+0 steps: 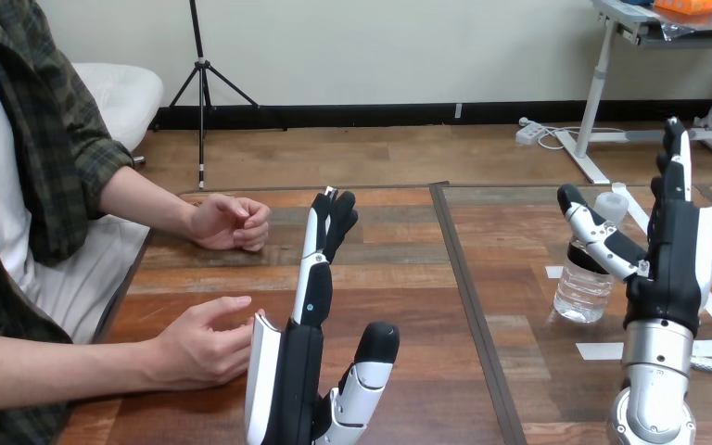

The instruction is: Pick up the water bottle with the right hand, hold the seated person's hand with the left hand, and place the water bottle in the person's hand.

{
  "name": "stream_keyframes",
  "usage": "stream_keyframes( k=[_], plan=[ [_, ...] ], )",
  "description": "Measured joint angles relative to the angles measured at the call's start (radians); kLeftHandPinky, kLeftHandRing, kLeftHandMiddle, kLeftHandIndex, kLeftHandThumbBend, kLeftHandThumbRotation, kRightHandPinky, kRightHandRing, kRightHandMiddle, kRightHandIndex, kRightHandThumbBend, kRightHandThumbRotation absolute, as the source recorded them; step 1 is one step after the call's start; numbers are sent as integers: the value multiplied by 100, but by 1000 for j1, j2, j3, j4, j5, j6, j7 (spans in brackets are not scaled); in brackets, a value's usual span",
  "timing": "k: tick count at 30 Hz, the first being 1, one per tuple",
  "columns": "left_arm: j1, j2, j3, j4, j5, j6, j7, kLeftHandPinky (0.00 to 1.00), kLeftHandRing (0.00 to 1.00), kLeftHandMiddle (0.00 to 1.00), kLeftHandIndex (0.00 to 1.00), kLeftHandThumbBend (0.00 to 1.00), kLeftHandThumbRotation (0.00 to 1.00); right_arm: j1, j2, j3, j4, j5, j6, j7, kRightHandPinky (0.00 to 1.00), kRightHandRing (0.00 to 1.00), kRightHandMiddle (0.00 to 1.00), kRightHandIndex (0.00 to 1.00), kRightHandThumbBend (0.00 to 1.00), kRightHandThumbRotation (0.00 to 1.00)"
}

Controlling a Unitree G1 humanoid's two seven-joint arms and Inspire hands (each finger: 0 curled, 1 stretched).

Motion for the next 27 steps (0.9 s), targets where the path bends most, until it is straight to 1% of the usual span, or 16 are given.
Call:
stream_keyframes(
  k=[5, 13, 20, 27],
  plan=[
    [0, 0, 0, 0, 1, 0, 1, 92, 92, 95, 100, 51, 100, 0, 0, 0, 0, -1, 29, 0, 100, 100, 100, 99, 62, 0],
    [0, 0, 0, 0, 0, 1, 0, 91, 93, 95, 100, 53, 100, 0, -1, 1, 1, -9, 78, 0, 100, 100, 100, 99, 62, 0],
    [0, 0, 0, 0, -1, 1, 0, 91, 93, 96, 100, 53, 100, -2, -2, 1, 17, -21, 92, -1, 99, 100, 100, 99, 63, 0],
    [0, 0, 0, 0, -1, 1, -1, 92, 93, 96, 100, 54, 100, -12, -4, 2, 48, -24, 121, -8, 97, 99, 99, 98, 64, 0]
  ],
)
